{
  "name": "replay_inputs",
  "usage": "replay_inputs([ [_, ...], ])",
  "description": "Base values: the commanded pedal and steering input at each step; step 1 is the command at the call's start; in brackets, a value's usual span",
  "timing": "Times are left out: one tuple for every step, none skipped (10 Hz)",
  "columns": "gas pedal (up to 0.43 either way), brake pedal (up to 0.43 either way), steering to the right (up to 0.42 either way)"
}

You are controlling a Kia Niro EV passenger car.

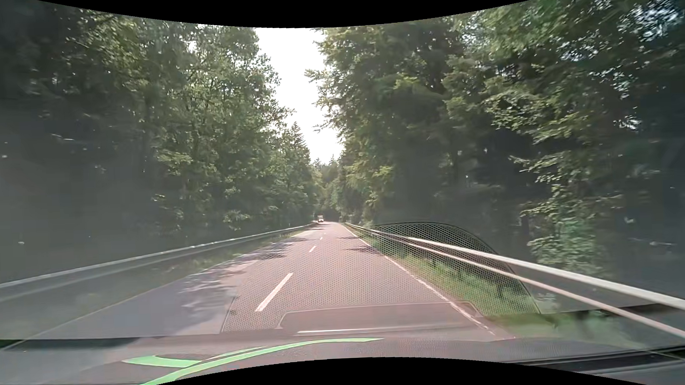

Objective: Follow the waypoints while adhering to traffic rules and regulations

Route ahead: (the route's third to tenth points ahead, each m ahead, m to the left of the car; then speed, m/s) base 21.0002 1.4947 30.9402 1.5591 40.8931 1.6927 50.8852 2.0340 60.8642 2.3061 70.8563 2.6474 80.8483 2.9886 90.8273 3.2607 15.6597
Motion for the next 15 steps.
replay_inputs([
  [0.087,0.000,-0.002],
  [0.079,0.000,-0.002],
  [0.079,0.000,-0.002],
  [0.079,0.000,-0.002],
  [0.079,0.000,-0.002],
  [0.079,0.000,-0.002],
  [0.067,0.000,-0.002],
  [0.067,0.000,-0.002],
  [0.067,0.000,0.000],
  [0.067,0.000,0.000],
  [0.067,0.000,0.000],
  [0.067,0.000,0.001],
  [0.067,0.000,0.000],
  [0.067,0.000,0.001],
  [0.079,0.000,0.000],
])
